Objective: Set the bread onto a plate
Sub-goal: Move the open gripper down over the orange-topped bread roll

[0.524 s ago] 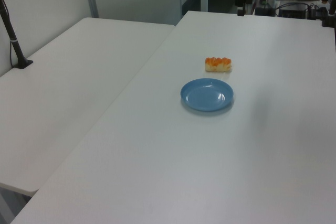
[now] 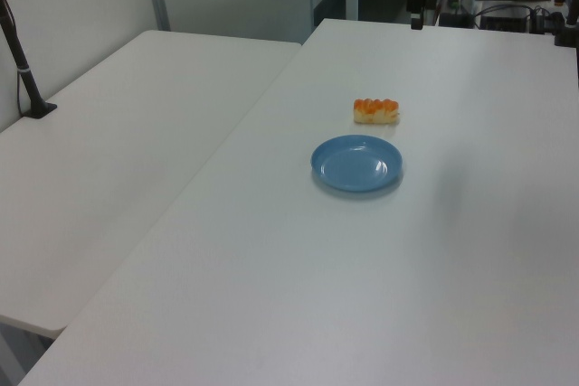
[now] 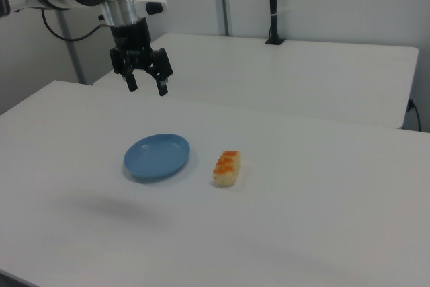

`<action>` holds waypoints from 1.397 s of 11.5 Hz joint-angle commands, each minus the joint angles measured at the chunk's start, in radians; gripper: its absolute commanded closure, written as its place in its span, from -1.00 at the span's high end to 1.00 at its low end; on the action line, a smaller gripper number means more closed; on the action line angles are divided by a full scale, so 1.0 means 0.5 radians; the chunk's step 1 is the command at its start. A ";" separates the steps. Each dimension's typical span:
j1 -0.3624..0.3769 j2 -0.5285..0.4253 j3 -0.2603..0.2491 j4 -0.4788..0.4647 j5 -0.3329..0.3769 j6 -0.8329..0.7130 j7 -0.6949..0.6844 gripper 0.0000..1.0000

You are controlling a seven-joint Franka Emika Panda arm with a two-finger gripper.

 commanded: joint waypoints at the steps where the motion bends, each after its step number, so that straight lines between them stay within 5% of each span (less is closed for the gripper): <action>1: -0.052 -0.061 -0.017 -0.068 0.141 0.008 -0.180 1.00; 4: -0.098 -0.003 -0.017 -0.074 0.145 0.130 -0.310 1.00; 16: -0.313 0.792 -0.017 -0.062 0.059 0.977 -0.519 1.00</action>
